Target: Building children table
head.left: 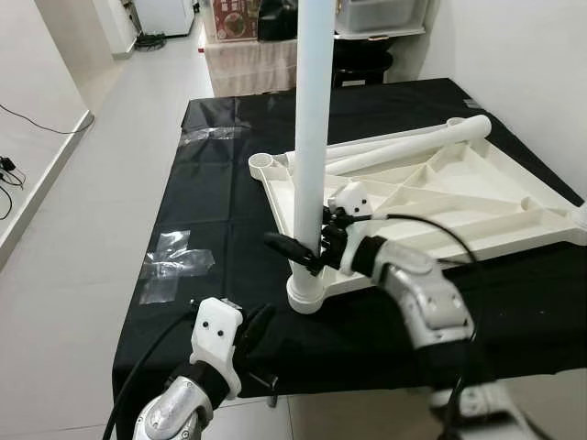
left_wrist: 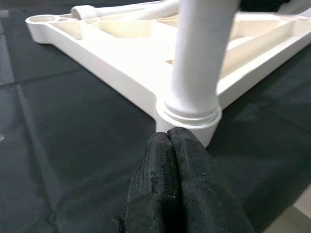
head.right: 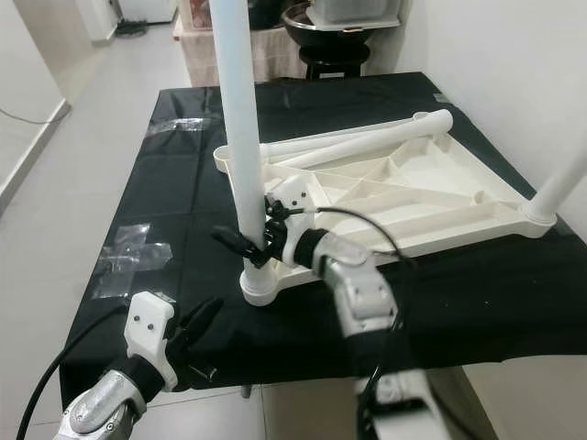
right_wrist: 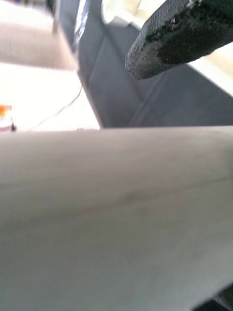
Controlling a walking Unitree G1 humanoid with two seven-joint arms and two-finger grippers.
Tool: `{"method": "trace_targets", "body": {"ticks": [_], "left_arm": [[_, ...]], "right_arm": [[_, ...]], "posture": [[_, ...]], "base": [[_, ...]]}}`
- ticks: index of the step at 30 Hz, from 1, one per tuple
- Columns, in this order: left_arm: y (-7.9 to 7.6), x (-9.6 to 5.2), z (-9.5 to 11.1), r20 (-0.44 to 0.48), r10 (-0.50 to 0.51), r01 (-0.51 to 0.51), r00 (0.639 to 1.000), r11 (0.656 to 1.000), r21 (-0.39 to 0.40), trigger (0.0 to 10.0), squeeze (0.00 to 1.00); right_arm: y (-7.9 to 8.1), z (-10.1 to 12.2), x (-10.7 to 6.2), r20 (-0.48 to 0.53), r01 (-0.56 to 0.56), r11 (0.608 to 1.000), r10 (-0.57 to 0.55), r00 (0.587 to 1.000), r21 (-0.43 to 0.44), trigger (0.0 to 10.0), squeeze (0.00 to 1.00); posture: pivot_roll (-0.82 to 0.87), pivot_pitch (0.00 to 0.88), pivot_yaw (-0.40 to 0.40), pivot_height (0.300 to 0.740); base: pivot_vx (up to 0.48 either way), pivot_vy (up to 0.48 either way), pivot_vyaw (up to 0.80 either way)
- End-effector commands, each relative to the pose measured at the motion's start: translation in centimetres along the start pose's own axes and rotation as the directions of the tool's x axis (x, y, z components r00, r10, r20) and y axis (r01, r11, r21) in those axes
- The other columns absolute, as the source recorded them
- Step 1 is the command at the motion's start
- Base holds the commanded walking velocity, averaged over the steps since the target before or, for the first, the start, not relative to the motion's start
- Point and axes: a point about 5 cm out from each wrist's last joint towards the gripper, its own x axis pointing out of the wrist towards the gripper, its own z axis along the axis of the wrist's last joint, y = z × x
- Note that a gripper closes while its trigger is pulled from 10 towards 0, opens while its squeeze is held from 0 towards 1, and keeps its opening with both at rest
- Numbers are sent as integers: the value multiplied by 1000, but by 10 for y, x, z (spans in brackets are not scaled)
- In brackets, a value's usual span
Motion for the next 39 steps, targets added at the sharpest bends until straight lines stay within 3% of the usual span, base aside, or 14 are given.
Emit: {"method": "trace_targets", "body": {"ticks": [1, 4, 10, 11, 17, 24, 25, 26, 28, 29, 31, 32, 35, 39], "left_arm": [[0, -3, -6, -26, 7, -7, 1000, 1000, -3, 10000, 0], [0, -4, -5, -27, 10, -10, 1000, 1000, -3, 10000, 0], [-1, -6, -4, -31, 6, -6, 1000, 1000, 9, 10000, 0], [-2, -6, -4, -31, 5, -5, 999, 1000, 14, 10000, 0], [-3, -7, -4, -31, 7, -6, 999, 1000, 19, 10000, 0], [-5, -8, -3, -32, 7, -7, 999, 1000, 17, 10000, 0], [-5, -10, -3, -34, 4, -4, 999, 1000, 15, 10000, 0], [-6, -11, -2, -36, 4, -3, 999, 1000, 15, 10000, 0], [-6, -11, -2, -36, 4, -3, 999, 1000, 15, 10000, 0], [-6, -12, -2, -37, 4, -4, 999, 1000, 15, 10000, 0], [-4, -14, -2, -40, 7, -7, 999, 1000, 13, 10000, 0], [-3, -15, -2, -41, 8, -7, 999, 1000, 13, 10000, 0], [-2, -15, -3, -44, 7, -7, 999, 1000, 12, 10000, 0], [-3, -12, -5, -55, -26, 27, 998, 1000, 11, 10000, 0]], "right_arm": [[3, -4, -2, -53, -181, 983, 179, 982, -25, 10000, 0], [2, -5, -5, -109, -290, 956, 285, 952, -36, 10000, 0], [-7, -15, -3, -198, -302, 953, 290, 936, -32, 10000, 0], [-10, -17, -2, -212, -292, 956, 281, 936, -22, 0, 0], [-15, -23, -3, -216, -271, 963, 265, 940, 1, 0, 0], [-18, -43, -16, -296, -160, 987, 145, 944, -27, 0, 0], [-13, -53, -22, -302, -73, 997, 66, 951, -11, 0, 0], [-9, -61, -24, -297, 125, 992, -120, 947, -3, 0, 0], [-9, -61, -24, -297, 125, 992, -120, 947, -3, 0, 0], [-7, -66, -27, -301, 271, 963, -258, 918, 2, 0, 0], [37, -80, -36, -329, 510, 859, -497, 803, -52, 0, 0], [48, -76, -40, -315, 560, 822, -560, 766, -99, 0, 0], [51, -71, -38, -298, 575, 808, -585, 754, -132, 0, 0], [39, -70, -25, -272, 573, 814, -576, 771, -99, 0, 0]], "posture": [[75, 146, 10, 740], [91, 148, 15, 740], [104, 149, 14, 740], [108, 151, 14, 740], [106, 156, 15, 740], [87, 172, 26, 740], [85, 182, 19, 740], [86, 188, 10, 740], [86, 188, 10, 740], [86, 190, 9, 740], [85, 205, 26, 740], [81, 204, 27, 740], [64, 189, 35, 740], [69, 166, 34, 740]], "base": [[0, 0, 0], [0, 0, 0], [0, 0, 0], [0, 0, 0], [0, 0, 0], [0, 0, 0], [0, 0, 0], [0, 0, 0], [0, 0, 0], [0, 0, 0], [0, 0, 0], [0, 0, 0], [0, 0, 0], [0, 0, 0]]}}
